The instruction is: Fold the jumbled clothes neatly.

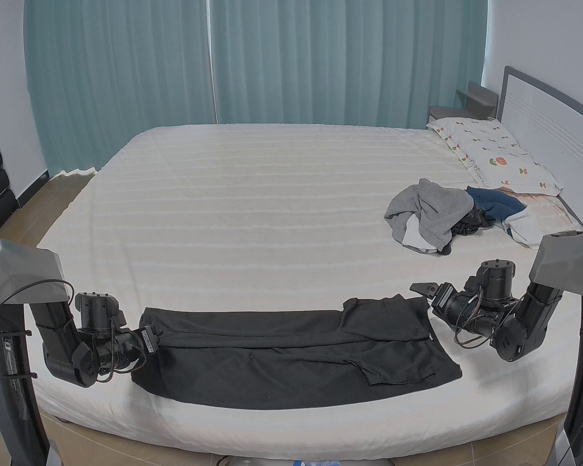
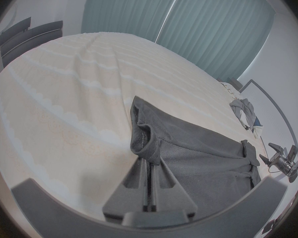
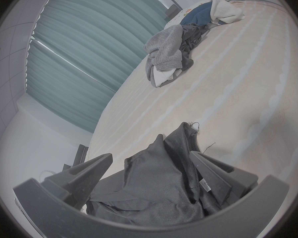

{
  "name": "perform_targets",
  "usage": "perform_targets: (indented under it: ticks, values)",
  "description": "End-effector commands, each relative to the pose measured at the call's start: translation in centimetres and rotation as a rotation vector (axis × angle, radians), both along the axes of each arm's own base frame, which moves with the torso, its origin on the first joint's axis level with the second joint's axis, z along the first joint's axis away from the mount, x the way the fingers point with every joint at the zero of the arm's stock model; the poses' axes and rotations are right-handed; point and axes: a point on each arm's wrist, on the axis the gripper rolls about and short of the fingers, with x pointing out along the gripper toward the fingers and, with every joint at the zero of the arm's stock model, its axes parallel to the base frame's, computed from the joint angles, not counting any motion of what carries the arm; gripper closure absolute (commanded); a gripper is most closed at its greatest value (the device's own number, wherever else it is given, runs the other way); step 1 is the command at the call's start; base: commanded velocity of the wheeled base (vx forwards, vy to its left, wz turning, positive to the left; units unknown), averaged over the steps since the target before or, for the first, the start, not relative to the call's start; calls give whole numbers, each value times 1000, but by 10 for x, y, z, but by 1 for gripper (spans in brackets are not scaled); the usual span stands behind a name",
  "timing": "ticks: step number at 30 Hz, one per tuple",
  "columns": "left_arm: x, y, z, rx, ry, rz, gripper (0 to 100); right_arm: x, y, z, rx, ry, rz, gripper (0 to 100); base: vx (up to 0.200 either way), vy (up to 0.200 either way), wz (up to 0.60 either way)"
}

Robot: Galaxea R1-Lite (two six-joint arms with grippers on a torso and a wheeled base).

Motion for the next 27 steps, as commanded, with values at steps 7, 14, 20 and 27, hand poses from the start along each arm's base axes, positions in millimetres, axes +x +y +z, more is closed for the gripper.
perform_targets:
  ticks: [7,14,20,27]
  values:
    - [0,9,14,2,-44,27,100,0,0,-1,0,4,0,0,0,0,0]
    - [0,14,14,0,-44,42,100,0,0,-1,0,4,0,0,0,0,0]
    - [-1,14,13,0,-41,43,0,0,0,-1,0,4,0,0,0,0,0]
    - [-4,10,11,-12,-27,26,0,0,0,-1,0,4,0,0,0,0,0]
